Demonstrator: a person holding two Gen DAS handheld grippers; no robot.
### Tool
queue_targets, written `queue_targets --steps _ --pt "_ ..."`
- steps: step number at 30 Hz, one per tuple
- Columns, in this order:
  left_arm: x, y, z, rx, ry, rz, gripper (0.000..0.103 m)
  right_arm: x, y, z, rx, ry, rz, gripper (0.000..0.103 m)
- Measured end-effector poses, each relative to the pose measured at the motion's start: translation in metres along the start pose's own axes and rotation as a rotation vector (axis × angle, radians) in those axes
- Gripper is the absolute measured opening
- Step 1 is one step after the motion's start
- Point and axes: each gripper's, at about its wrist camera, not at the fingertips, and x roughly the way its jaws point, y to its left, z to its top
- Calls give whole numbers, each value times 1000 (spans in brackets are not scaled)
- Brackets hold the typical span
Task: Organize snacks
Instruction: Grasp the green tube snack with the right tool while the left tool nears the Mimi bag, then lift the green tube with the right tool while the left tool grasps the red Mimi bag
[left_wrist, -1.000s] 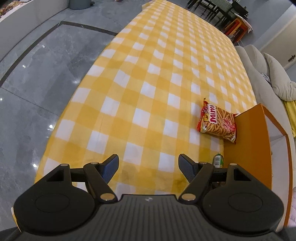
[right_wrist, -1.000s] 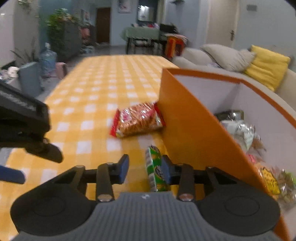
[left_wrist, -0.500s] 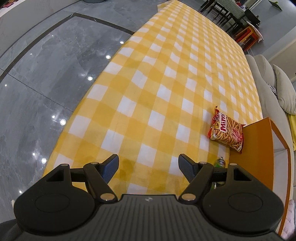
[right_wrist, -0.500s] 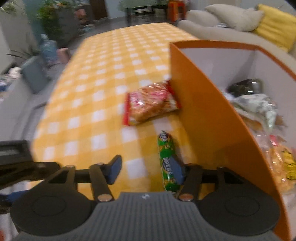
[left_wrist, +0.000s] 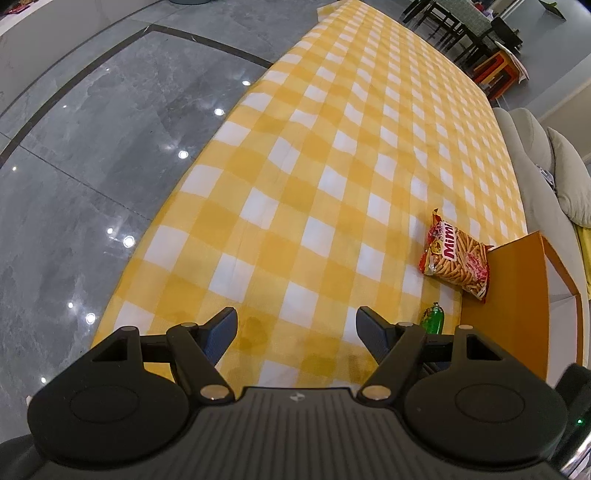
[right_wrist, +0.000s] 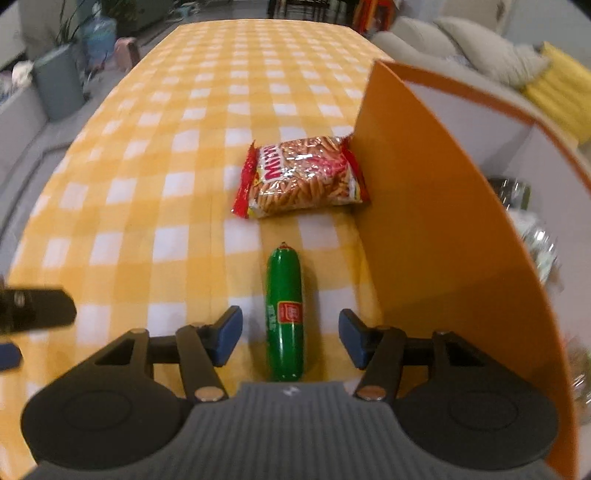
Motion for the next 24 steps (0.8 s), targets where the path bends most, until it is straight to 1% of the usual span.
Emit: queue_targets --steps 2,3,6,10,13,16,20,23,24 --pt "-1 0 0 -6 -5 -4 86 -1 -1 1 -7 5 45 34" --pt "-1 1 0 -11 -6 -8 86 -1 3 2 -37 4 52 20" --pt "0 1 1 -24 0 -21 85 -5 2 -1 -94 16 96 20" --pt "0 1 1 -20 5 -18 85 -7 -3 -4 -130 55 226 21" --pt "1 3 1 -37 25 -45 85 -4 -7 -2 -120 54 259 21" --pt "2 5 2 -52 31 -53 85 0 -4 -1 -127 35 260 21" --pt "-1 6 3 -55 20 -45 85 -2 4 -6 -205 -12 231 20" --pt "-5 6 3 -59 5 -52 85 -10 0 -8 -227 -15 241 20" --pt "-6 5 2 -56 -4 -52 85 -15 -1 -9 -234 -32 234 20"
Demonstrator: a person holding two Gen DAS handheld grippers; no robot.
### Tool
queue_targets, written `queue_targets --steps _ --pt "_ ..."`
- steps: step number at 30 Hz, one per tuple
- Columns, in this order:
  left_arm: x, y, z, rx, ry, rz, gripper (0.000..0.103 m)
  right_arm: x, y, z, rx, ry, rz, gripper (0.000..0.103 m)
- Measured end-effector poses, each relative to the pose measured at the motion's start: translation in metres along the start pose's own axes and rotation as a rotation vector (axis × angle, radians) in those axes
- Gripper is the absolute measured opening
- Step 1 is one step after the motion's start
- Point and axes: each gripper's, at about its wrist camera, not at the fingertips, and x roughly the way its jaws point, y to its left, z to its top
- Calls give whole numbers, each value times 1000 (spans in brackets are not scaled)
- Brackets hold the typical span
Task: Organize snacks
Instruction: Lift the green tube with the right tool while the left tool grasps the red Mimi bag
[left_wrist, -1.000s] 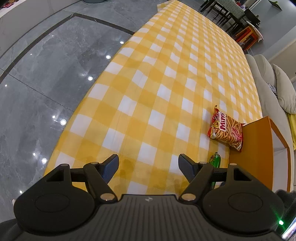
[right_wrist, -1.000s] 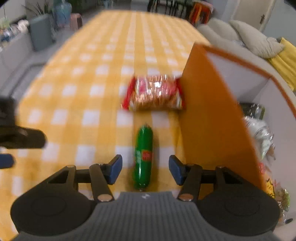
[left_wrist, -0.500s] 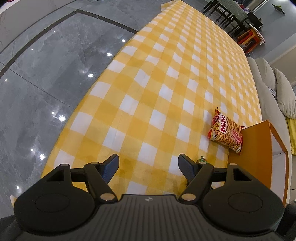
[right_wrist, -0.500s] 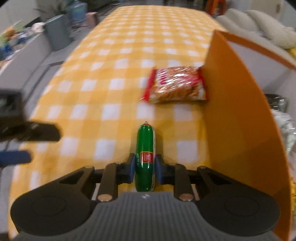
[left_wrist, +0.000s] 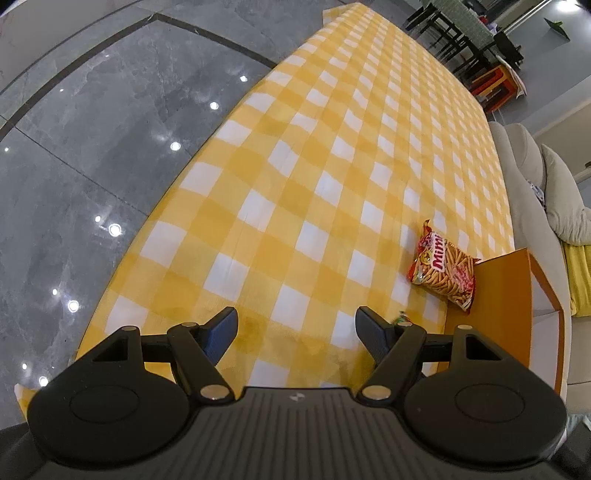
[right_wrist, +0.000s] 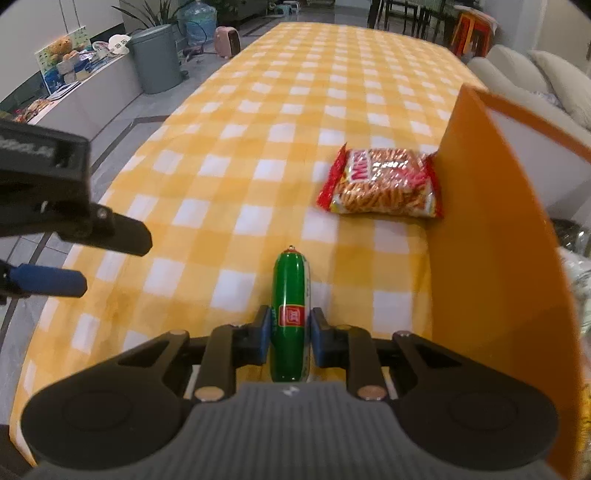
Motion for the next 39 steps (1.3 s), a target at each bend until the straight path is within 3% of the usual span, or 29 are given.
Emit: queue_targets --steps 5,9,14,18,22,25,31,37,39 --pt "-8 -14 -3 97 -77 48 85 -36 -9 1 14 -51 65 19" --pt "-9 -30 -9 188 -91 27 85 -69 -25 3 50 -79 133 19" --pt "-10 -70 -15 398 -108 -28 85 -114 -66 6 84 -119 247 20" --pt "-2 -110 -16 669 -118 -93 87 -139 -108 8 104 -147 282 20" --pt "17 -146 -21 1001 -122 -89 88 -150 -144 12 121 -174 277 20" --pt "32 -160 -21 1162 -124 -117 88 -151 -170 14 176 -193 243 20" --pt "70 -176 -8 1322 -71 -223 88 -142 -207 19 229 -193 200 20" --pt "115 -189 -9 1491 -5 -179 88 -102 -226 28 247 -85 130 20" --pt "128 -194 -8 1498 27 -154 88 -91 -229 29 260 -41 111 20"
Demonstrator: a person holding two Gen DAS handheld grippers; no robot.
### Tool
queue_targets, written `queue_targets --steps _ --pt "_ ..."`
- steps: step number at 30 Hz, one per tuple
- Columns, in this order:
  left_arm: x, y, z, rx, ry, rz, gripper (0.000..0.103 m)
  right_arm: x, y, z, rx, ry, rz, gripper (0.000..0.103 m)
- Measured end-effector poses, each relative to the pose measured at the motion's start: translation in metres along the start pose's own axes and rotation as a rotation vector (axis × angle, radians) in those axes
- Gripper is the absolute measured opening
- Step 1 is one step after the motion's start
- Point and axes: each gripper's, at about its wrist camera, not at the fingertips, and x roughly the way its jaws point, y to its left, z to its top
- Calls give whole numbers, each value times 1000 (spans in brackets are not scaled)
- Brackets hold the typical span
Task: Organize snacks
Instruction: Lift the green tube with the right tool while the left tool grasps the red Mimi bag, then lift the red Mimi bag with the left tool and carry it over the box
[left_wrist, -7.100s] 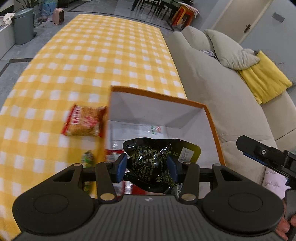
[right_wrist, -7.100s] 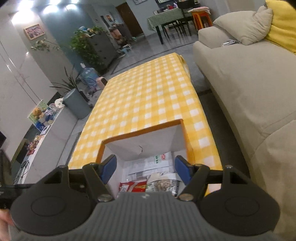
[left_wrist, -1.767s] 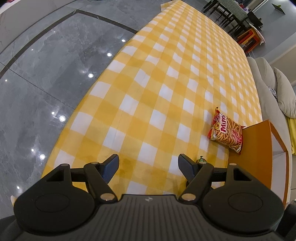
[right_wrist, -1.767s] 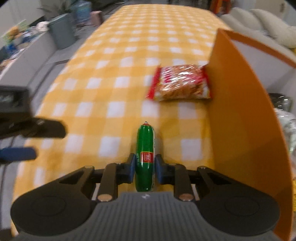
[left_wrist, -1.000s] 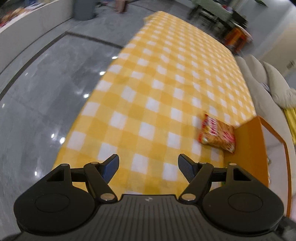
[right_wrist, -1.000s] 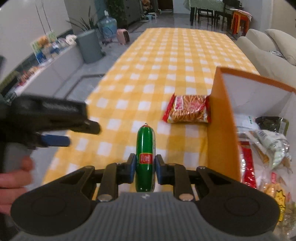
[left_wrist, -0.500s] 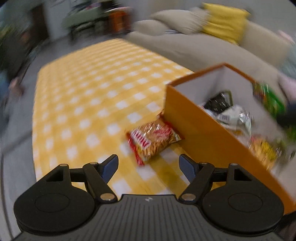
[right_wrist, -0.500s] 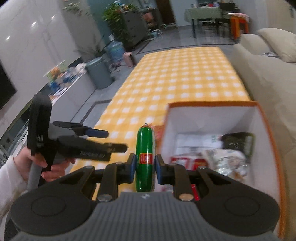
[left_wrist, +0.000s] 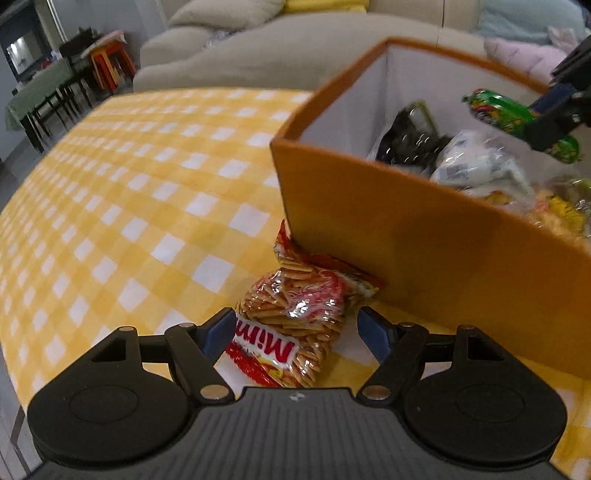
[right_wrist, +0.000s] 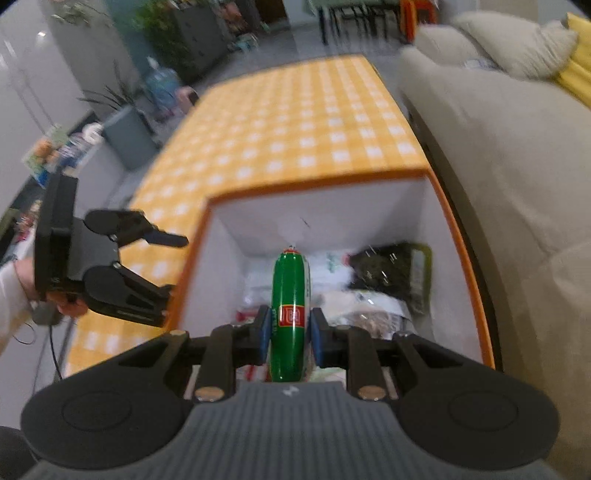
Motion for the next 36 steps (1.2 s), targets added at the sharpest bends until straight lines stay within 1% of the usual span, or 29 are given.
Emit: queue_targets --steps 1,3,6,8,10,11,12,13,16,19,20,21,22,24,25,29,33,36 --pt "5 2 1 -10 12 -1 89 4 -2 0 4 12 -12 20" --pt "13 3 2 -11 12 -1 92 10 -2 0 2 24 -31 20" --pt "18 2 2 2 12 14 93 10 -4 -4 3 30 -30 20" --pt "18 4 3 -5 3 13 91 11 -5 -5 3 33 -28 20" --pt "17 7 4 -28 4 8 80 14 -7 -6 3 39 -27 20" --pt "16 7 5 -41 0 21 76 14 -8 -7 7 40 -26 20" --pt "15 6 4 -55 -4 35 69 13 -8 -7 10 40 -27 20" --pt "15 5 5 -65 -5 50 64 13 -8 -8 10 38 -28 20" --pt "11 0 4 -79 8 82 56 10 -7 -8 12 33 -27 20" --pt "3 -4 0 -116 23 97 53 8 -6 -8 15 28 -23 20" --pt "1 -5 -2 -126 26 111 52 6 -6 -9 14 25 -20 20" --pt "0 -7 -3 -145 26 149 52 5 -6 -9 13 22 -18 20" --pt "-5 -9 -5 -178 21 184 51 4 -5 -9 9 20 -14 20" --pt "-17 -11 -9 -233 -4 191 51 3 -5 -11 1 16 -5 20" --pt "-23 -14 -10 -258 -14 210 50 3 -5 -12 3 16 -3 20" --pt "-38 -26 -12 -279 -10 268 50 2 -6 -16 10 17 8 20" --pt "-50 -37 -12 -300 16 307 49 1 -7 -19 30 10 24 20" --pt "-62 -42 -13 -337 44 338 49 -5 -9 -20 51 -5 37 20"
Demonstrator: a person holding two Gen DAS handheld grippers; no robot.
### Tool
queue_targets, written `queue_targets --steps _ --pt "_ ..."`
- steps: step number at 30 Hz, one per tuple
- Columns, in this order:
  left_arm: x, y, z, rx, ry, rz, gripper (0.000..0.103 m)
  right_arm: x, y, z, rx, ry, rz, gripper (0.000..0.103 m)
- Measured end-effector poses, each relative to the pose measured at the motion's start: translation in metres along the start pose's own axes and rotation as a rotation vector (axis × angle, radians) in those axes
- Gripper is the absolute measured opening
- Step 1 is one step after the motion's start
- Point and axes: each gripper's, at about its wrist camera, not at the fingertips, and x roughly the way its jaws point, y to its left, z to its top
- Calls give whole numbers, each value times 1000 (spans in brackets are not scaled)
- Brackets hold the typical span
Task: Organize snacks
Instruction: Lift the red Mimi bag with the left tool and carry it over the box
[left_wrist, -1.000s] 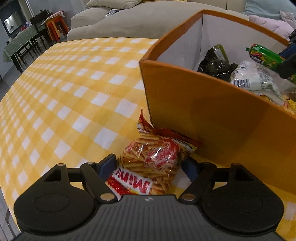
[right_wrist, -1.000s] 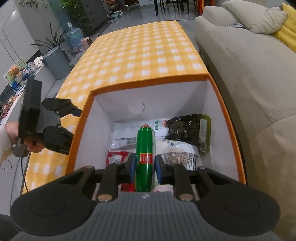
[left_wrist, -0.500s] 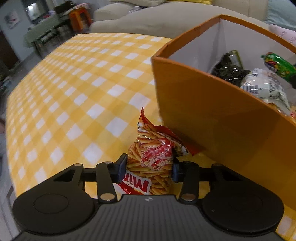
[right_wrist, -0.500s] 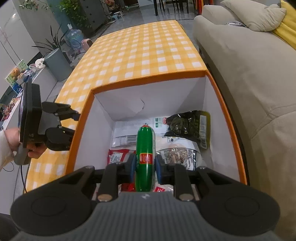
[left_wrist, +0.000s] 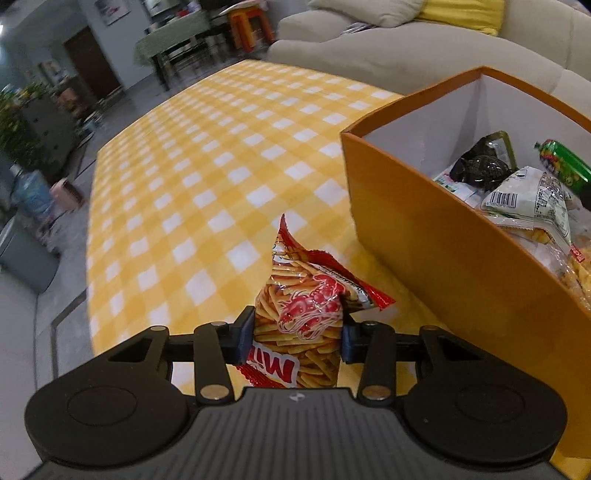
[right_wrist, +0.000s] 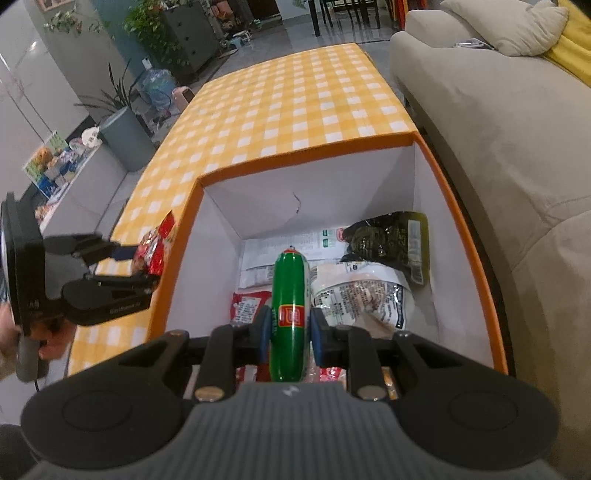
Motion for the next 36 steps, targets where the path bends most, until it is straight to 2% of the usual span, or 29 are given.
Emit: queue_targets --steps 3,9,13,16,23,28,33,36 --pt "-23 -2 -2 -12 -20 19 49 -9 -4 1 26 -22 15 20" --pt "-76 -18 4 -63 -45 114 49 -33 -13 -5 58 -57 66 20" --pt "-111 -28 13 -159 -84 158 49 -50 -20 -11 71 -80 103 20" --pt "-138 -36 19 -229 -157 195 49 -59 -25 -13 83 -92 129 20" --pt "-172 -37 30 -532 -225 101 49 -69 -40 -12 123 -110 201 20" --pt "-160 -29 29 -724 -222 -18 49 -64 -53 -12 159 -100 243 20" --pt "-128 -24 15 -791 -179 -112 49 -50 -67 -11 235 -55 293 20" --pt "-119 -25 2 -819 -192 -175 49 -46 -73 -12 273 -58 230 20"
